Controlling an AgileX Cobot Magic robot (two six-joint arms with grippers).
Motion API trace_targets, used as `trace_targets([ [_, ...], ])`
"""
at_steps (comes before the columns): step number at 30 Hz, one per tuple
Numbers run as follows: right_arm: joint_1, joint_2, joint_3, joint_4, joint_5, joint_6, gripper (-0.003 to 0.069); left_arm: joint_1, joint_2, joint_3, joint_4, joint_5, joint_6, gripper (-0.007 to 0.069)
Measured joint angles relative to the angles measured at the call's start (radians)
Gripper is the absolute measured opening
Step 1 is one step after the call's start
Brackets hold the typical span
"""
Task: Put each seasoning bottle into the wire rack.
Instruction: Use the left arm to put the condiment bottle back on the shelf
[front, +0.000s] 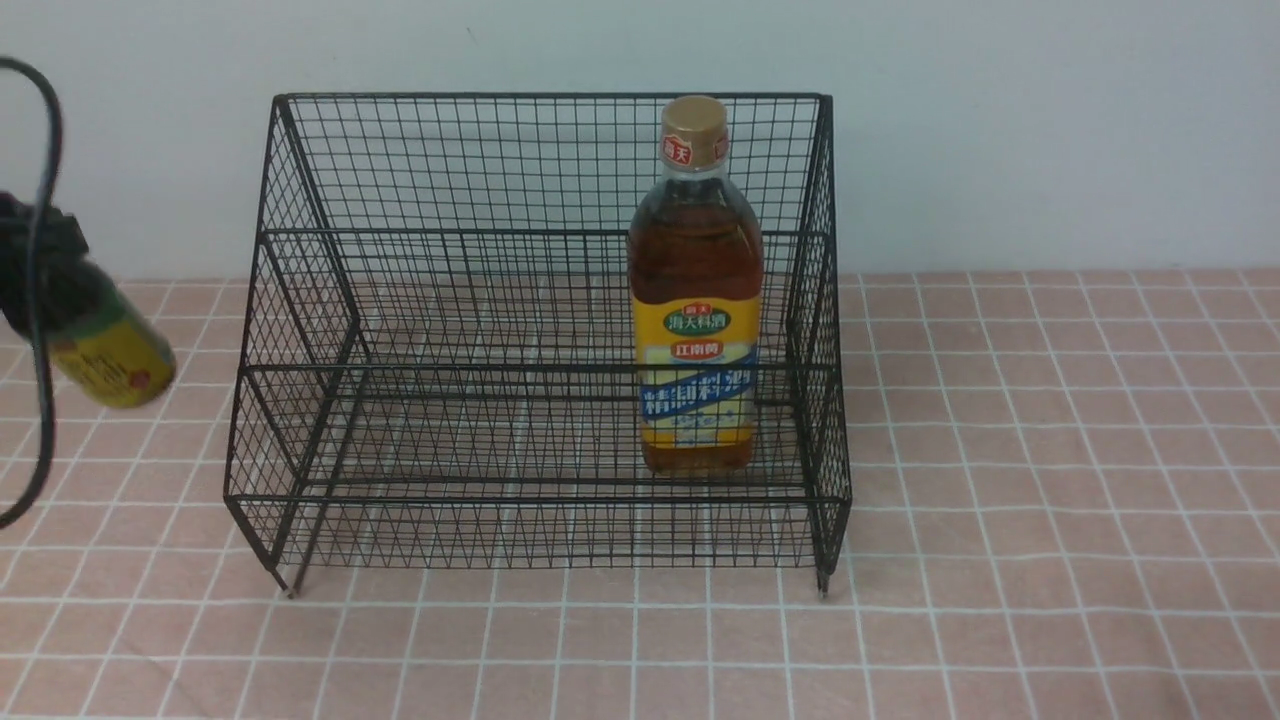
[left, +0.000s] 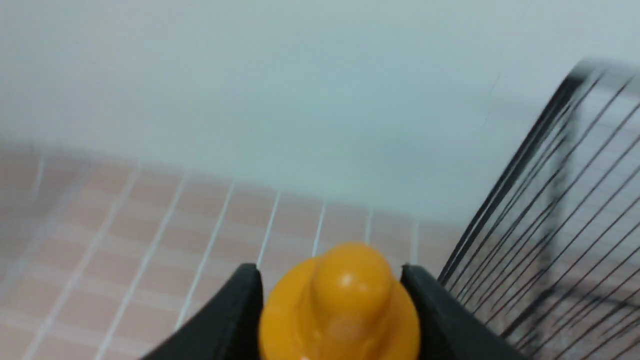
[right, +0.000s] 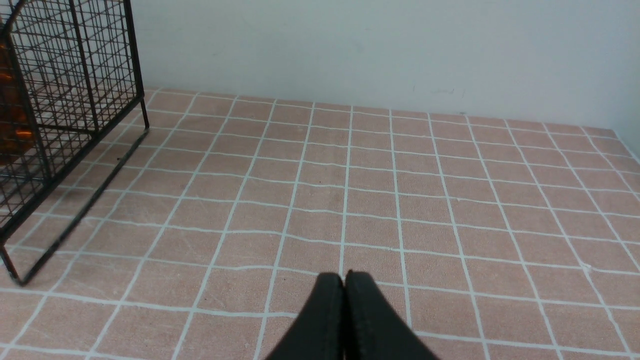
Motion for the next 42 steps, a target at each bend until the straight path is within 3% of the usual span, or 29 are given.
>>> trace_targets([
  [4, 0.0, 0.0, 0.0, 0.0, 0.0, 0.0, -0.0014, 0.0, -0.124, -0.012, -0.009, 0.061, -0.001, 0.0308],
  [10, 0.0, 0.0, 0.0, 0.0, 0.0, 0.0, -0.0014, 0.0, -0.303, -0.012, 0.002, 0.299, -0.088, 0.0307],
  [15, 0.0, 0.0, 0.0, 0.0, 0.0, 0.0, -0.0014, 0.0, -0.313, -0.013, 0.103, 0.516, -0.134, 0.03],
  [18, 0.0, 0.0, 0.0, 0.0, 0.0, 0.0, -0.0014, 0.0, -0.286, -0.013, 0.168, 0.556, -0.136, 0.03],
  [23, 0.0, 0.0, 0.0, 0.0, 0.0, 0.0, -0.0014, -0.031, -0.221, -0.013, 0.204, 0.56, -0.135, 0.03],
  [28, 0.0, 0.0, 0.0, 0.0, 0.0, 0.0, -0.0014, -0.146, -0.142, -0.013, 0.227, 0.538, -0.083, 0.0298],
  [35, 0.0, 0.0, 0.0, 0.0, 0.0, 0.0, -0.0014, -0.282, -0.034, -0.013, 0.228, 0.334, -0.033, 0.0298],
  [42, 0.0, 0.0, 0.0, 0.0, 0.0, 0.0, -0.0014, -0.313, 0.086, -0.013, 0.218, 0.241, -0.033, 0.0297],
])
